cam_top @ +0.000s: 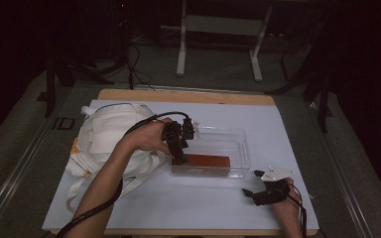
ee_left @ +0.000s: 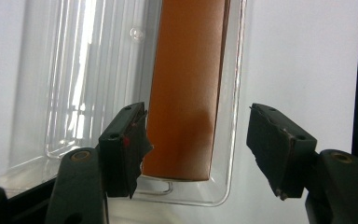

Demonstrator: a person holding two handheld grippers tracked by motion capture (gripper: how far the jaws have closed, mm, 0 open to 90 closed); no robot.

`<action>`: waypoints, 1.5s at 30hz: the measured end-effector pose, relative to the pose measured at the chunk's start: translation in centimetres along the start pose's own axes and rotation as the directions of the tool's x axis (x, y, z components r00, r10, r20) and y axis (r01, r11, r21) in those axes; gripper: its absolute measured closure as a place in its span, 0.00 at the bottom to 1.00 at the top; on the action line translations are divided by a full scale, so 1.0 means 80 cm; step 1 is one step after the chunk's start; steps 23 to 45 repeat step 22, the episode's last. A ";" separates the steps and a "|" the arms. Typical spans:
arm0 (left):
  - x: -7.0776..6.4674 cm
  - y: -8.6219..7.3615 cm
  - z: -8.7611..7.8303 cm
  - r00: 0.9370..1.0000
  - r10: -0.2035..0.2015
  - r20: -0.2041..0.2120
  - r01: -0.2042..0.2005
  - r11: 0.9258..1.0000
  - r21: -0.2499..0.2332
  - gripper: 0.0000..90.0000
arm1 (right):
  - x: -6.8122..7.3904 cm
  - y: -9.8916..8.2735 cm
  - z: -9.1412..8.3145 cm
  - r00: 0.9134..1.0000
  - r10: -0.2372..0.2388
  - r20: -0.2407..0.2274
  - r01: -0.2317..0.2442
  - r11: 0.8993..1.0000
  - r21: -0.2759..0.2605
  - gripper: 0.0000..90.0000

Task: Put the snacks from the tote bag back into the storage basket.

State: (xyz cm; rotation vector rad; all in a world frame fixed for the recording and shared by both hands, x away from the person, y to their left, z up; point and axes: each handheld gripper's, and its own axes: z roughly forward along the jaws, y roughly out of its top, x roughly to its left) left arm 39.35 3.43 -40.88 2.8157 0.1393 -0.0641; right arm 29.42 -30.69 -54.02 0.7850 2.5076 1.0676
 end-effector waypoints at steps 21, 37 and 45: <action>-0.015 -0.042 -0.032 0.985 -0.079 -0.155 0.060 0.991 -0.122 0.42 | 0.000 0.000 0.000 1.000 -0.005 0.005 0.005 1.000 -0.001 0.17; -0.015 -0.042 -0.032 0.985 -0.079 -0.155 0.060 0.991 -0.122 0.42 | 0.000 0.000 0.000 1.000 -0.005 0.005 0.005 1.000 -0.001 0.17; -0.015 -0.042 -0.032 0.985 -0.079 -0.155 0.060 0.991 -0.122 0.42 | 0.000 0.000 0.000 1.000 -0.005 0.005 0.005 1.000 -0.001 0.17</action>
